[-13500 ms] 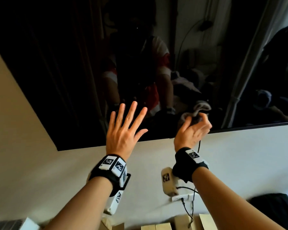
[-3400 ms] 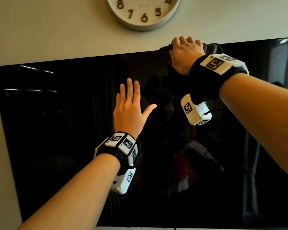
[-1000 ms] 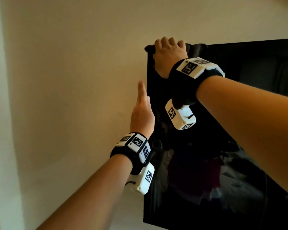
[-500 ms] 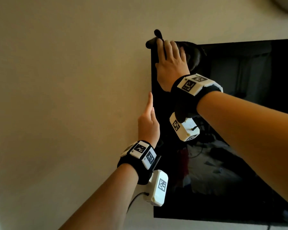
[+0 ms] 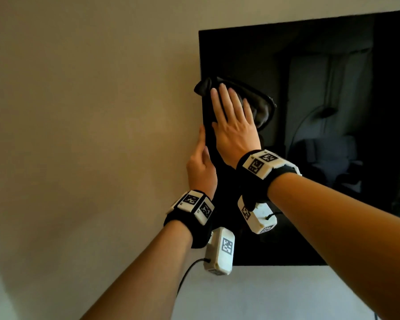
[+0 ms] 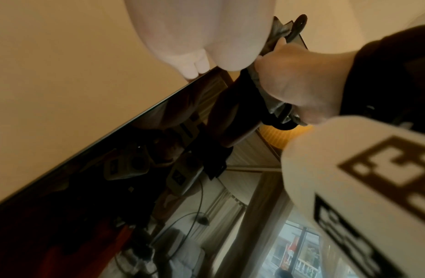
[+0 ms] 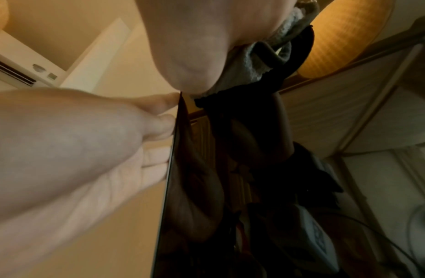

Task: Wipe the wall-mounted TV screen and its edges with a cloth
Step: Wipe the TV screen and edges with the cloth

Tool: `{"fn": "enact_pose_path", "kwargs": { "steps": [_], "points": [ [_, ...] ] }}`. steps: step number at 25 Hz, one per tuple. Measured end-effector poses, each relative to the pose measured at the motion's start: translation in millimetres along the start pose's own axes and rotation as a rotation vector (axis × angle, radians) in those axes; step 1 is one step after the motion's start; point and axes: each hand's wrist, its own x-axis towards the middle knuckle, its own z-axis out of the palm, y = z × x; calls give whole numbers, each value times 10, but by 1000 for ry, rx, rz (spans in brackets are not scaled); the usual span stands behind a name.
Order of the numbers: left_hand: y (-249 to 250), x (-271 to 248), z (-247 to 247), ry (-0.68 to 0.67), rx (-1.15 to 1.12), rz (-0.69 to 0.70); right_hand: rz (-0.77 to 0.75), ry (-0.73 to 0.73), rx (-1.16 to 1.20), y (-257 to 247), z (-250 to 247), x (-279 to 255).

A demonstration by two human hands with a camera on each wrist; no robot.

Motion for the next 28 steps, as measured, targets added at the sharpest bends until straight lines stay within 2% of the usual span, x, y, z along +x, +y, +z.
{"fn": "enact_pose_path", "kwargs": {
  "steps": [9, 14, 17, 19, 24, 28],
  "points": [
    [-164, -303, -104, -84, 43, -28, 28, -37, 59, -60, 172, -452],
    [-188, -425, -144, -137, 2, -113, 36, -84, 52, -103, 239, -739],
    [-181, -508, -130, -111, 20, -166, 43, -88, 42, -119, 303, -880],
    [-227, -586, -128, -92, 121, -123, 52, -68, 48, -139, 362, -989],
    [-405, -858, -154, -128, 86, -206, 78, -9, 93, -229, 557, -1369],
    [-574, -1072, -147, -143, 111, -243, 103, -47, 101, -314, 699, -1678]
  ]
}}
